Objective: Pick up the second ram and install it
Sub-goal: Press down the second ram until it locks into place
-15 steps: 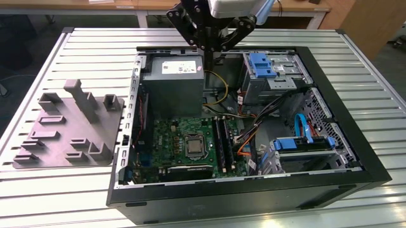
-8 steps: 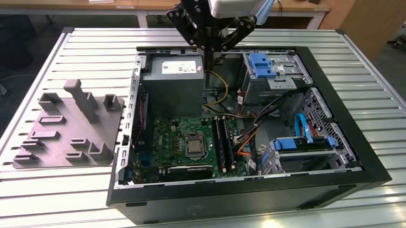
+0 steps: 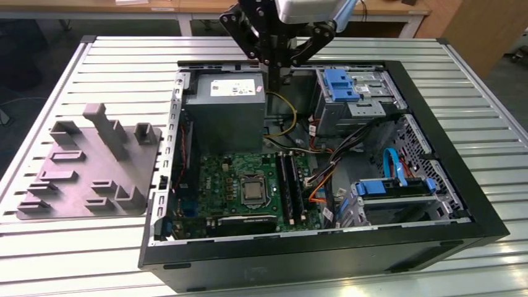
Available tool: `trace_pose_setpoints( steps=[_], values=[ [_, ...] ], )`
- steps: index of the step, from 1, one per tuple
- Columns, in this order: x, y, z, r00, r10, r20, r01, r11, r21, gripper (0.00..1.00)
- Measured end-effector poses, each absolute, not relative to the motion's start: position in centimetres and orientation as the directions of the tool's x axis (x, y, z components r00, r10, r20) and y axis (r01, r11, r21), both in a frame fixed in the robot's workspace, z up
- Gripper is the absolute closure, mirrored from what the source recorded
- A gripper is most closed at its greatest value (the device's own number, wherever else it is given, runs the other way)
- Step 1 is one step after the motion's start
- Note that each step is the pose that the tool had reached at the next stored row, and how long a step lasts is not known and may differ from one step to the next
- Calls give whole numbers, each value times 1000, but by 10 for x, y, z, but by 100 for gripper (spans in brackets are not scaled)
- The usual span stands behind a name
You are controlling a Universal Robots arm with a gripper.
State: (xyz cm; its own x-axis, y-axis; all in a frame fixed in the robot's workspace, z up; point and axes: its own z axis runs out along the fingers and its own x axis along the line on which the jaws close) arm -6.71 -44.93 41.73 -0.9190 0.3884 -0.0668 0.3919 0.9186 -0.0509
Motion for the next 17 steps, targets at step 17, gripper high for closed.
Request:
trace_pose_setpoints(
  steps=[17],
  values=[
    [-53,-453,412,-946,322,-41,324,944,-61,90]
  ],
)
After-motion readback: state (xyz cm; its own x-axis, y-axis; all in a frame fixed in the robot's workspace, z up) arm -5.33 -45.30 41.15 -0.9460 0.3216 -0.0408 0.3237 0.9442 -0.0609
